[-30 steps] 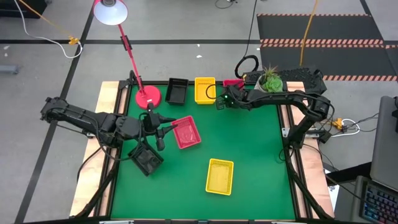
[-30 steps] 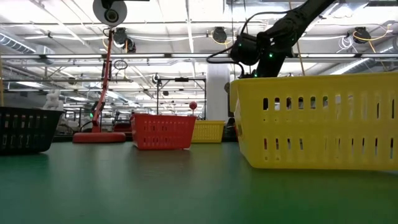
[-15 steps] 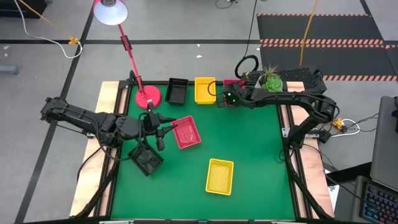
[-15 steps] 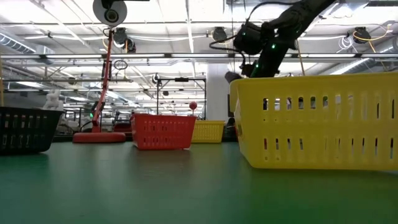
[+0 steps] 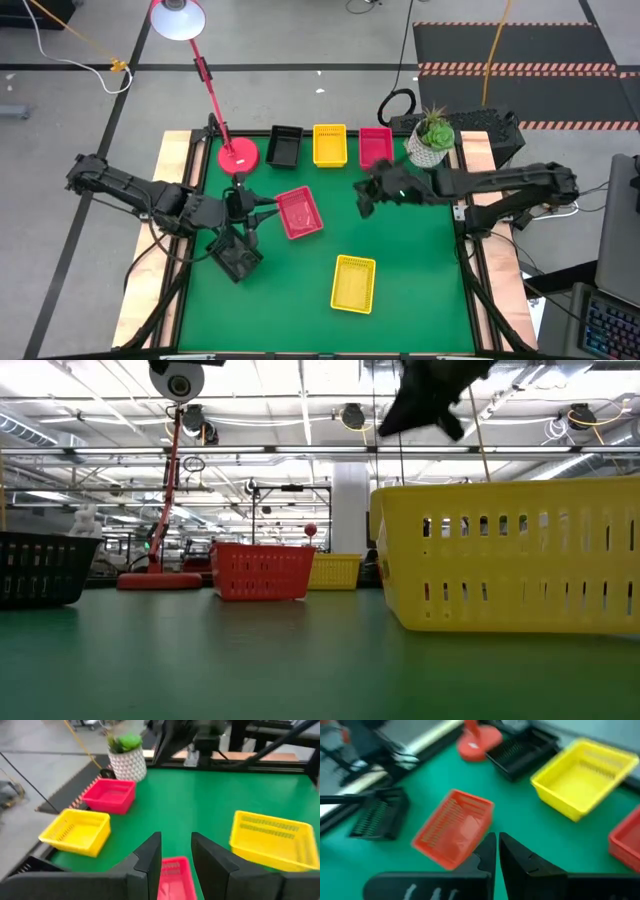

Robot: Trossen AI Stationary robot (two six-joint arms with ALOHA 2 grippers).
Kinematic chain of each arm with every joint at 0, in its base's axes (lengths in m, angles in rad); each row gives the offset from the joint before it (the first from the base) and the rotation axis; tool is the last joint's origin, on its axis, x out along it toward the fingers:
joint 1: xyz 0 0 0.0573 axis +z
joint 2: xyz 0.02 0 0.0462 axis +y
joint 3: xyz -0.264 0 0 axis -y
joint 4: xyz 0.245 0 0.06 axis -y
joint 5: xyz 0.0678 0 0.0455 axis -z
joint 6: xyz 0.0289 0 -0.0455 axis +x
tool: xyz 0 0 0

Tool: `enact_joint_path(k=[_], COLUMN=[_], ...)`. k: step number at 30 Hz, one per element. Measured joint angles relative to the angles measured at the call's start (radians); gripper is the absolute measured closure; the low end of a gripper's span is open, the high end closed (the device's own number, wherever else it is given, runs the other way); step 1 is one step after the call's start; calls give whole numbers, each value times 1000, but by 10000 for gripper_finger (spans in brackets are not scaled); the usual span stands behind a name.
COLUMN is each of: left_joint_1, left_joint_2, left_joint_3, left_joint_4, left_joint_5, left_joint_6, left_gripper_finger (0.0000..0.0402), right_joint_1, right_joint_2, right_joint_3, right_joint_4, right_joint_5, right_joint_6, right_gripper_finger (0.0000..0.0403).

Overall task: Stack baskets by color
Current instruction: Stack the bottom yellow bin on the top stacked yellow bin

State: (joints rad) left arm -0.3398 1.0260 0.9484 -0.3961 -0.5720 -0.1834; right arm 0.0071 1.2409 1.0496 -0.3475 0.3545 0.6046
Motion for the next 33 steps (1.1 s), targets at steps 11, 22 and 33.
enact_joint_path(k=[11, 22, 33], left_joint_1=[-121, -250, -316], left_joint_2=[0, 72, 121], left_joint_3=[43, 44, 44], left_joint_4=[-187, -162, 92], left_joint_5=[-2, -138, -122], left_joint_6=[-197, -157, -18], left_gripper_finger=[293, 293, 293], right_joint_1=[387, 498, 532], right_joint_2=[-27, 58, 67], right_joint_3=[0, 0, 0], right_joint_4=[139, 371, 413], right_joint_5=[351, 377, 241], right_joint_6=[-178, -320, -326], right_gripper_finger=[388, 388, 388])
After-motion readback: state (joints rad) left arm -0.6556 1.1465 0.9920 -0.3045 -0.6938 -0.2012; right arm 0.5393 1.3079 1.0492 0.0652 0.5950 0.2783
